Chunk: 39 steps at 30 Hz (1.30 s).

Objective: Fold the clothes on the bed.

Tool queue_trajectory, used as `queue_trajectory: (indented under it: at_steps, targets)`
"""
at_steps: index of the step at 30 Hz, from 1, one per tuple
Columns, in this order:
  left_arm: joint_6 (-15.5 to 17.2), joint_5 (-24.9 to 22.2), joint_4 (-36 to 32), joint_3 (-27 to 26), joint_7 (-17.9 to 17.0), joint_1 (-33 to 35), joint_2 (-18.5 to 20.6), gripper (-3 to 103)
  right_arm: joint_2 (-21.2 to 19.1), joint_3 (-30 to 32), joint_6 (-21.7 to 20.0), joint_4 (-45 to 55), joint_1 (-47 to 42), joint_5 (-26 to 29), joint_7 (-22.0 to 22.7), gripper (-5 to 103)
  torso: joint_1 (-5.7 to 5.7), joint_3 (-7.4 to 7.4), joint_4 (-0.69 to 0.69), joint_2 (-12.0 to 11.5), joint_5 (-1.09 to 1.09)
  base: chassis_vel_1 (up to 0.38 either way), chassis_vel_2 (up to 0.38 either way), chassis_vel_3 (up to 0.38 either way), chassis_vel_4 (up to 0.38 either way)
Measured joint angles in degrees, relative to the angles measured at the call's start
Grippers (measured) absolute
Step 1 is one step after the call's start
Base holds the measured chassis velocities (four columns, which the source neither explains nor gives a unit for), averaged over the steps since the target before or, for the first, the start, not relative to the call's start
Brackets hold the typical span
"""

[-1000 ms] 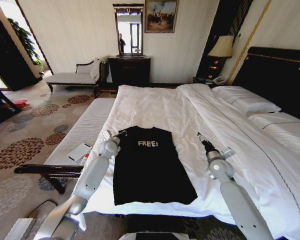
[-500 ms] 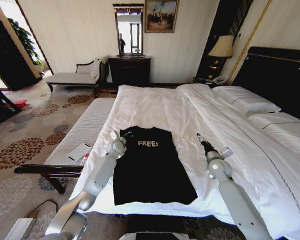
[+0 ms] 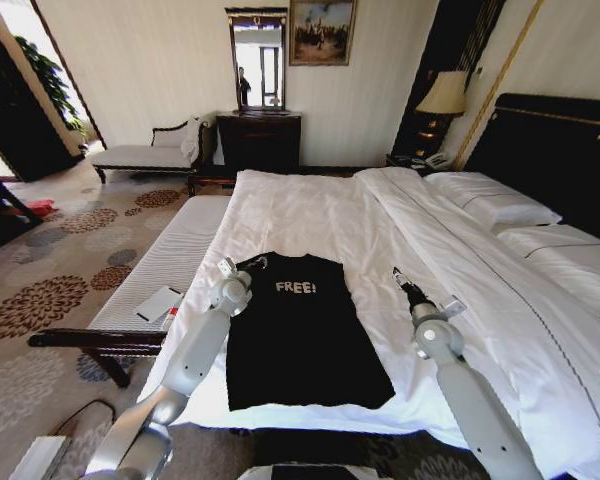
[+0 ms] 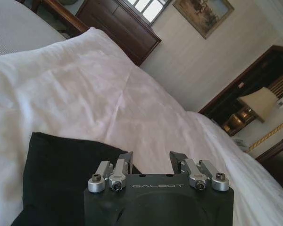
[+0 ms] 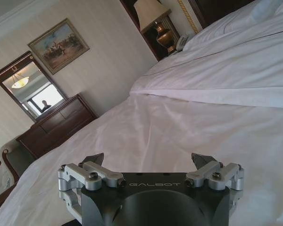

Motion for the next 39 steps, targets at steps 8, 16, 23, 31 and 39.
queue_trajectory:
  at_steps: [8,16,23,31,39]
  targets:
    - [0.0,-1.0,1.2,-3.7,-0.5,0.9,2.6,71,0.3,-0.2,0.0,0.7,-0.2,-0.2,0.1,100,0.0,0.0,0.0,0.0,0.0,0.0,0.0,0.0,0.0]
    - [2.6,2.6,9.9,-5.0,-2.2,-0.4,3.3,99,0.7,-0.8,0.0,0.7,-0.1,-0.3,0.2,100,0.0,0.01,0.01,0.0,-0.01,0.0,0.0,0.0,0.0]
    - [1.9,6.1,18.4,-4.5,0.3,-4.2,-0.1,100,0.7,-1.6,0.0,-0.1,0.6,-0.4,0.3,100,0.0,0.0,-0.03,0.0,0.0,0.0,0.0,0.0,0.0]
    - [0.2,9.0,26.1,-6.1,2.8,-8.6,-3.1,100,1.2,-4.4,0.0,-2.2,2.9,-0.5,0.3,100,0.0,0.01,0.02,0.0,0.01,0.0,0.0,0.0,0.0]
    - [-0.5,11.2,30.8,-7.0,4.9,-11.0,-4.5,100,1.3,-5.8,0.0,-3.4,4.3,-0.5,0.3,100,0.01,0.01,0.0,0.0,0.01,0.0,0.0,0.0,0.0]
